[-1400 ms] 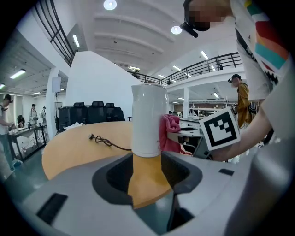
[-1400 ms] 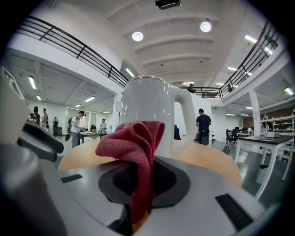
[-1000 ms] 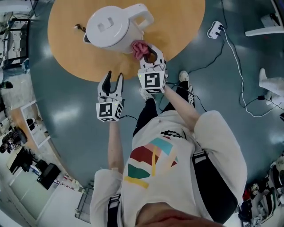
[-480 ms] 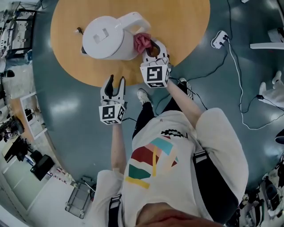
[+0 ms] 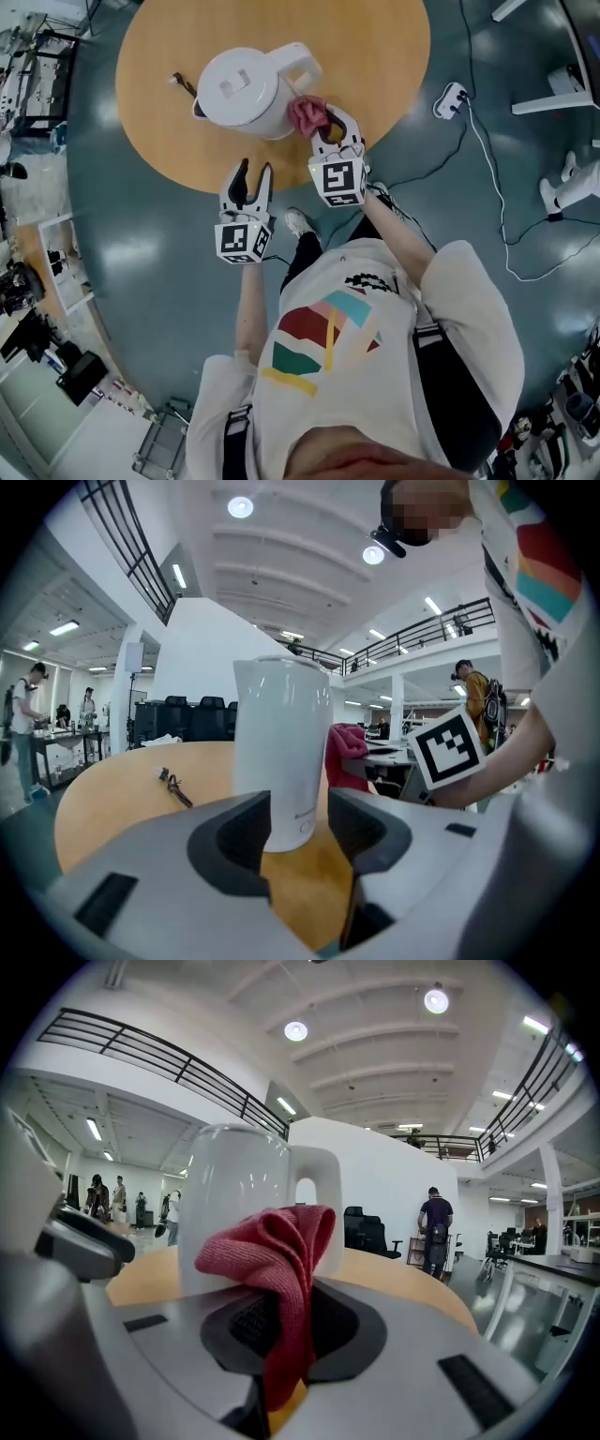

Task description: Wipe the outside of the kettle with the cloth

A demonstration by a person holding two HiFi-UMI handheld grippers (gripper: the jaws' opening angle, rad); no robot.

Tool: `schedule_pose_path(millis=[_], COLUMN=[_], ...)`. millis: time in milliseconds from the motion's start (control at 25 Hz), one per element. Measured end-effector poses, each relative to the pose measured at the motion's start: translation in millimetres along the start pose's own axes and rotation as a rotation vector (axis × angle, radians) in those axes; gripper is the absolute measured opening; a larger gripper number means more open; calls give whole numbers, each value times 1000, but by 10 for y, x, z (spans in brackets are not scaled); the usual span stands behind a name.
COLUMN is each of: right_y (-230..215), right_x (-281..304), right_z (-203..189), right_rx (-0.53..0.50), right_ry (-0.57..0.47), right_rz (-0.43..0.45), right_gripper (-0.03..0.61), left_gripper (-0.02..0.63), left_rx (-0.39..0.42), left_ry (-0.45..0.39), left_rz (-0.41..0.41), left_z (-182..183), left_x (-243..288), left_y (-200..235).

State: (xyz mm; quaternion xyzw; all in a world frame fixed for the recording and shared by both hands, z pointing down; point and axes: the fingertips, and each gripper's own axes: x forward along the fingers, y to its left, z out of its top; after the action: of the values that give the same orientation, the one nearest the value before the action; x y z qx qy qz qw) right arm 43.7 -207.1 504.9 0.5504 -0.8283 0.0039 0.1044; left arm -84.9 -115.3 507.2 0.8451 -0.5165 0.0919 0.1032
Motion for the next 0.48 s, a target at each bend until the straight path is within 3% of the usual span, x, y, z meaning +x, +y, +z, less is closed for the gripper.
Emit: schedule_pose_path(millis=[240,480], right_y=[3,-10], right_x=[-376,-635], right_z=[323,495], right_rx=[108,111], right_ry=[-16,-24], right_rz=[-53,36], right_gripper=[48,48], left_gripper=[233,233], left_rx=[-43,-69], left_ry=[-119,-192], left_rz=[-78,-109], left_z=[377,637], left_x=[-149,-49], left_y=[-174,-417])
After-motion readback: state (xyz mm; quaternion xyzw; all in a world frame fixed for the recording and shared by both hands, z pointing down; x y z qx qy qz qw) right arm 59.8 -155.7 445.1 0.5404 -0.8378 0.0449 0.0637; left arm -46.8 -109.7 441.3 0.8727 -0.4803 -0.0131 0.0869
